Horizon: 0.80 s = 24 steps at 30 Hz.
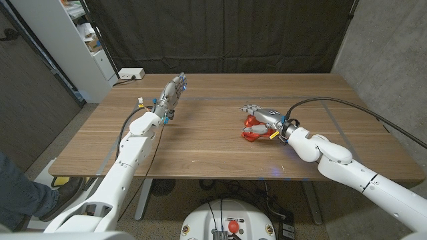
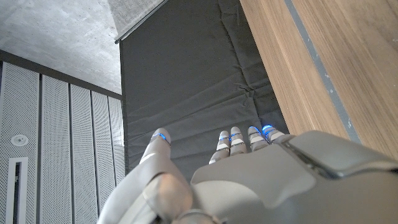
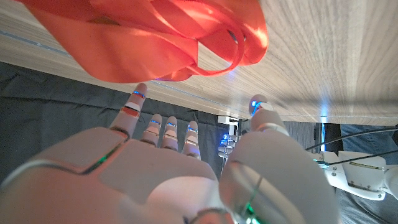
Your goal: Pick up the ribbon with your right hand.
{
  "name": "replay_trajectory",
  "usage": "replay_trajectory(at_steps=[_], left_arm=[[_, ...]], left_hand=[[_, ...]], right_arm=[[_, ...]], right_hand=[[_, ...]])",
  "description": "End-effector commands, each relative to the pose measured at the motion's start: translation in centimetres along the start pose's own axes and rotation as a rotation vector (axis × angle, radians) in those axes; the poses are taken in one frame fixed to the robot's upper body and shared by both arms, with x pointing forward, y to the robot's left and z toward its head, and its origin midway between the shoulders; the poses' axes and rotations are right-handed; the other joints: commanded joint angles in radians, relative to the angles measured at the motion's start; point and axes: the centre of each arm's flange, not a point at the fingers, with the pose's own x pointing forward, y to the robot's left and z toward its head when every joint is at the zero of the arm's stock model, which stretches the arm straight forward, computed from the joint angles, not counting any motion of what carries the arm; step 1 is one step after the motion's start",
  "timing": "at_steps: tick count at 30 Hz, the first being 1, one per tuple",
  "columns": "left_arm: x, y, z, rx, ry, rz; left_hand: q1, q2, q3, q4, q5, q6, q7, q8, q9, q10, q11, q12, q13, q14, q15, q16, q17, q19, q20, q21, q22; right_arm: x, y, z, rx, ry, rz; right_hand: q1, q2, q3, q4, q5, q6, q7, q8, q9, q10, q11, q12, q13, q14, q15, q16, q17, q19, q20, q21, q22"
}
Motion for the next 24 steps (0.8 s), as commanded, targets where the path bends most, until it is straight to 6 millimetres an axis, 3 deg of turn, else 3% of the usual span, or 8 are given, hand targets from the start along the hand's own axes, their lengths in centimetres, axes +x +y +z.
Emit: replay_trajectory(at_steps=[1, 19, 24], left_arm=[[-0.2, -0.1, 0.0, 0.001, 0.006, -0.003], [-0.6, -0.2, -0.2, 0.005, 0.011, 0.012], [-0.7, -0.2, -0.2, 0.006, 0.01, 0.017]], left_hand=[[-0.002, 0.012, 0.002, -0.002, -0.003, 0.003, -0.003, 0.001, 0.003, -0.004, 0.001, -0.004, 0.003, -0.007, -0.003, -0.002, 0.003, -0.009, 0.002, -0.005, 0.005], [-0.003, 0.014, 0.002, -0.003, -0.003, 0.0, -0.001, 0.001, 0.004, -0.023, 0.002, -0.01, 0.004, -0.059, -0.002, -0.016, 0.003, -0.043, -0.017, -0.012, 0.006], [-0.003, 0.014, 0.002, -0.003, -0.003, 0.0, 0.0, 0.001, 0.004, -0.03, 0.003, -0.012, 0.004, -0.067, 0.0, -0.016, 0.003, -0.051, -0.018, -0.014, 0.006]], right_arm=[[0.0, 0.6, -0.1, -0.019, 0.005, 0.004], [0.2, 1.5, -1.1, -0.018, 0.021, 0.012], [0.2, 1.6, -1.5, -0.017, 0.027, 0.01]], right_hand=[[0.012, -0.004, -0.001, 0.006, 0.008, 0.003, -0.004, 0.006, 0.004, 0.004, 0.001, 0.008, 0.002, 0.0, -0.005, 0.005, 0.003, 0.003, 0.0, 0.004, 0.006], [0.018, -0.006, -0.001, 0.007, 0.014, 0.009, -0.005, 0.009, 0.004, 0.009, 0.0, 0.012, 0.002, 0.004, -0.01, 0.009, 0.003, 0.007, 0.001, 0.008, 0.006], [0.024, -0.005, 0.001, 0.007, 0.019, 0.039, -0.01, 0.02, 0.004, 0.027, -0.006, 0.019, 0.002, 0.021, -0.017, 0.016, 0.002, 0.015, 0.001, 0.012, 0.006]])
